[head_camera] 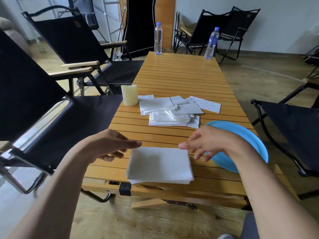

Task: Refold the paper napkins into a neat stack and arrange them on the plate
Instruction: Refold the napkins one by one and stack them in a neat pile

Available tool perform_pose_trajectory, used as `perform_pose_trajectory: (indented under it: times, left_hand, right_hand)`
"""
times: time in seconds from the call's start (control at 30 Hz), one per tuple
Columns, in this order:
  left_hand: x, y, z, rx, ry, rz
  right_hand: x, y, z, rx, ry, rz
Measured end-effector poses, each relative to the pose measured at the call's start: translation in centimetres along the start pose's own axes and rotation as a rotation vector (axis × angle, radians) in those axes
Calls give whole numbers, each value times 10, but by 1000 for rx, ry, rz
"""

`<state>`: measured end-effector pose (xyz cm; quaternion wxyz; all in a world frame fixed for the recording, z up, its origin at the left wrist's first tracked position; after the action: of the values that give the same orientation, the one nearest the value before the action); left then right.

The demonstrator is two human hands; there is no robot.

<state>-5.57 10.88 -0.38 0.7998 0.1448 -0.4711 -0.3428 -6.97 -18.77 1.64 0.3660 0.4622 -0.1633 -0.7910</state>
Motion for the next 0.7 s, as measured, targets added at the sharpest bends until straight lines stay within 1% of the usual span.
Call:
perform_pose_trajectory:
  times: [0.1,0.17,0.2,0.27,0.33,0.43,0.53,0.63,0.7]
  left_hand:
    - [0,0,10,-173,125,5]
    - [1,-5,13,-258,141,-17]
    - [1,-8,13,-272,138,-26]
    - [2,-16,8,-247,140,-25]
    - [4,-23,2,-184,158,-6]
    - [6,-28,-8,-60,181,49]
    - [11,-32,-14,0,168,68]
    - [15,-33,-18,8,159,61]
    - [17,-31,-19,-22,164,42]
  right_hand:
    - [4,-3,6,-111,-174,97]
    - [6,-11,6,-144,-215,111]
    - [6,-14,5,-146,-215,105]
    - [7,-22,-1,-133,-193,63]
    - [9,-27,-9,-91,-174,20]
    - [13,-30,-25,37,-158,40]
    - [14,-26,-35,140,-147,51]
    - [13,-22,-39,128,-146,36]
    - [13,-21,-38,96,-155,46]
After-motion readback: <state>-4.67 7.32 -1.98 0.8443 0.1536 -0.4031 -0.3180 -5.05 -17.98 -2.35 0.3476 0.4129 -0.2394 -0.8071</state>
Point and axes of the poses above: each hand's wrist, its own z-axis away from the middle knuckle, its own y-axis out of the back of the hand, x = y × z, the point moved 1 cm from there along -z, towards the middle knuckle, and after that the axes turned 1 degree about -x, right-handed, at the moved point
